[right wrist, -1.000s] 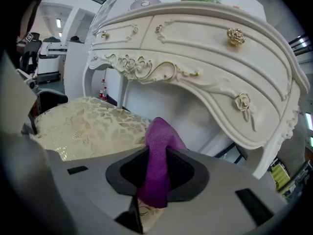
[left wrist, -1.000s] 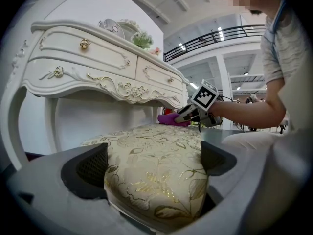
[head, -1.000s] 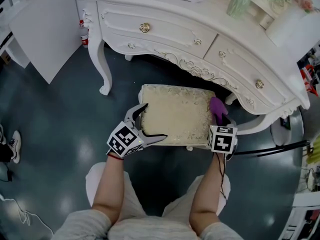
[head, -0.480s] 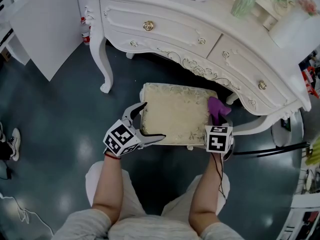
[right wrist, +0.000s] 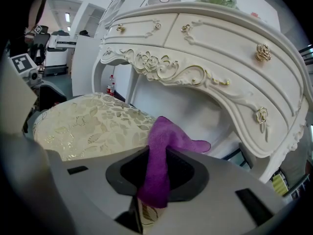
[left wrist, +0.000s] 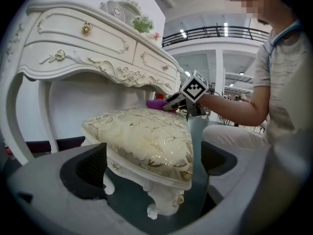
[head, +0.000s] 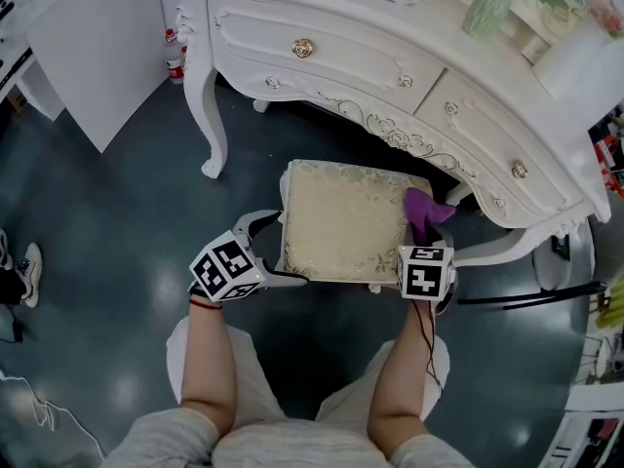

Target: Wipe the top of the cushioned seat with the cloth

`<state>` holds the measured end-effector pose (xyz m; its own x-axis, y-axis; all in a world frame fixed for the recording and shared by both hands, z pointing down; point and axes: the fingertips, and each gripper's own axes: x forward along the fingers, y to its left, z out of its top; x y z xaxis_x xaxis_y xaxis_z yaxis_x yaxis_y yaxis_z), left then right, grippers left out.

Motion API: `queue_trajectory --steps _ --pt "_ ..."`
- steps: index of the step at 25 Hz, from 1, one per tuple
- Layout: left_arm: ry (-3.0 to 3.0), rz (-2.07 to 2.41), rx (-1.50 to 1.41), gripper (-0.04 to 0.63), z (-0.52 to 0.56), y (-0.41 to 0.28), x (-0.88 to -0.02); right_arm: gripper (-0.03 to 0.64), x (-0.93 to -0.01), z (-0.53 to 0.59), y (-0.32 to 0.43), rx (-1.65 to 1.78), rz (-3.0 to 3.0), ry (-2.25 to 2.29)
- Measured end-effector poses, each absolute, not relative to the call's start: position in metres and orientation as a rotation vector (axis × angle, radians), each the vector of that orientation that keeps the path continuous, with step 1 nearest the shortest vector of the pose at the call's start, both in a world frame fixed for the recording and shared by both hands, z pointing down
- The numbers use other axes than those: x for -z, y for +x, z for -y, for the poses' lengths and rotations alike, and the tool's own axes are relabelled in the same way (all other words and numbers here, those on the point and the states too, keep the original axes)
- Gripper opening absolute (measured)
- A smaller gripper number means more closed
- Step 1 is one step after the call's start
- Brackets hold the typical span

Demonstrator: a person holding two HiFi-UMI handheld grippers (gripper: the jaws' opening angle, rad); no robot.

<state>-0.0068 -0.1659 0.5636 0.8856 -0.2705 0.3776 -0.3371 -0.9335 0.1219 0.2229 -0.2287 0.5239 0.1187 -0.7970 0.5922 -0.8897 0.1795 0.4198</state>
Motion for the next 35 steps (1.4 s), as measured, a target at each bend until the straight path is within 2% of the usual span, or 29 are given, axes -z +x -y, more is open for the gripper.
queue_trajectory --steps 16,35 --pt "2.876 0.471 -0.736 0.589 0.166 0.004 -0.593 0.087 -0.523 0.23 0.165 -0.115 1.759 1.526" --pt "2.885 0.483 -0.713 0.591 0.171 0.005 -0.592 0.087 -0.523 0.232 0.097 -0.048 1.878 1.37"
